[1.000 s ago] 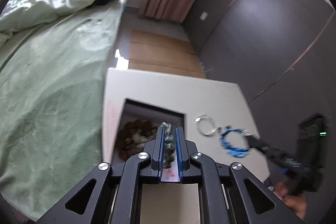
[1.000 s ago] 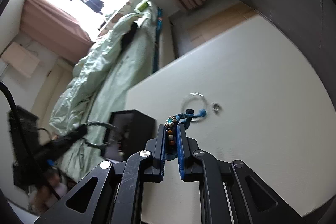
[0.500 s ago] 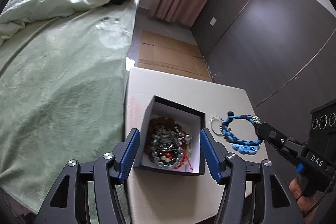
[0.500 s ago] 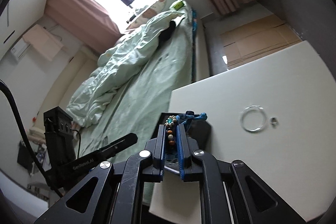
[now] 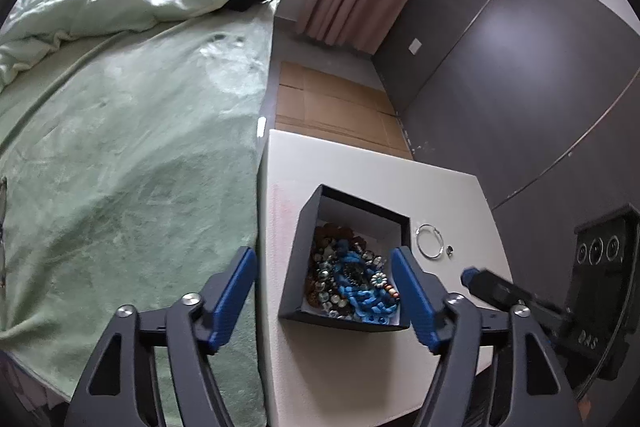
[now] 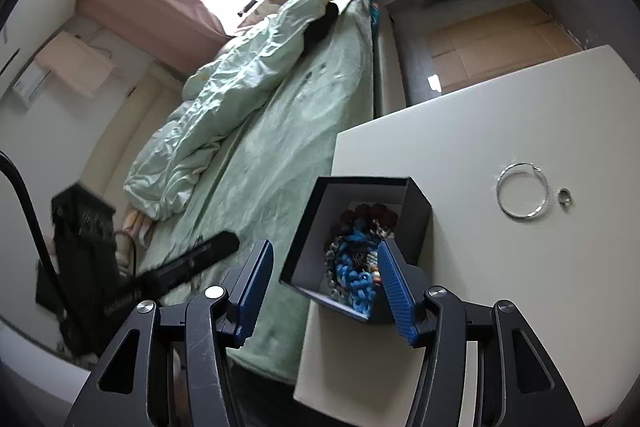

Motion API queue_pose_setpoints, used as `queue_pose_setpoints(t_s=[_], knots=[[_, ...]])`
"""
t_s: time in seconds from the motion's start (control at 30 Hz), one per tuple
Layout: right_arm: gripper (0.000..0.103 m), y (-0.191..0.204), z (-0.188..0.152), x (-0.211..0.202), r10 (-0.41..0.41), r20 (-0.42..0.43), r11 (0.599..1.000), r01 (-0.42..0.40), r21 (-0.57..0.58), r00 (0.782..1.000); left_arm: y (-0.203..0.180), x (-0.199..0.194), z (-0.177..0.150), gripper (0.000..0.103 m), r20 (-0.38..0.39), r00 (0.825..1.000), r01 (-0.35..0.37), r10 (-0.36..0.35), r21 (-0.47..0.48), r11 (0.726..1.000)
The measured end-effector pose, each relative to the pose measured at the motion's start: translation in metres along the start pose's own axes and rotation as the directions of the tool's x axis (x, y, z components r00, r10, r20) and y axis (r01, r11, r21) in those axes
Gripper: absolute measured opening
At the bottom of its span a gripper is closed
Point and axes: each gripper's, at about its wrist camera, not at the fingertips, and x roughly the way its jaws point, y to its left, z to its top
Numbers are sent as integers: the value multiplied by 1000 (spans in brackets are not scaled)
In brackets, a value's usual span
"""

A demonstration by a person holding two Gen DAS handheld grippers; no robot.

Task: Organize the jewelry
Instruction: 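Lower both bracelets into the black box and open both grippers, then move both grippers back over the silver hoop earring and ring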

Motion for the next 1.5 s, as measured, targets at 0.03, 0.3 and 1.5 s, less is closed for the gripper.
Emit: queue_pose_setpoints(t_s=[0.03,0.3,1.5], knots=[[61,-2,-3,-4,1,2,1000,-1,-1,1000,-4,1,0,75,3,1000,5,-5,7,1000],[93,-34,-9,-50,-68,78,996,63,61,995,-43,10,-3,92,-1,999,44,-44,87,995],[102,-177,-25,-143,-183,228,941,103,323,956,-181,127,-7,90,-190,981,32,31,317,948]])
